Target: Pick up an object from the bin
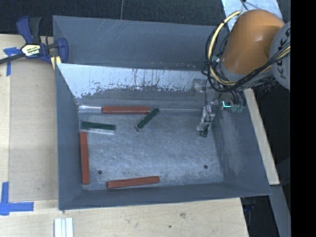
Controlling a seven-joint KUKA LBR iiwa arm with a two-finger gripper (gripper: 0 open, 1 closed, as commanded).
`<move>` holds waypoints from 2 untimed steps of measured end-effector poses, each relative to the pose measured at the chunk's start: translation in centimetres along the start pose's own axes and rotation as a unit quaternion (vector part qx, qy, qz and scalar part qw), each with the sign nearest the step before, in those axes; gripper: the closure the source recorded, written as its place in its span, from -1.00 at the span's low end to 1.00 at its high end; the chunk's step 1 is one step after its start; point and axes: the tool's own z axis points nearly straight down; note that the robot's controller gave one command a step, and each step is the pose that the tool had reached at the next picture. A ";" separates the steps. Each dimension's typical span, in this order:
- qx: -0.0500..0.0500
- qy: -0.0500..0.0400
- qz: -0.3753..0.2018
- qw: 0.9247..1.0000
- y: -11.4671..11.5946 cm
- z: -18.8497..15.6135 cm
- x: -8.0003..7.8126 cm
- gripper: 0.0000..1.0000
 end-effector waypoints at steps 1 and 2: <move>0.000 -0.004 -0.164 0.986 10.5 12.3 -1.4 -1.00; 0.001 -0.006 -0.198 0.980 10.2 9.1 -1.7 -1.00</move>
Offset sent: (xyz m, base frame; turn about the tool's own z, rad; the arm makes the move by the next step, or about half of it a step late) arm 0.0127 0.1035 -0.1228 -0.3290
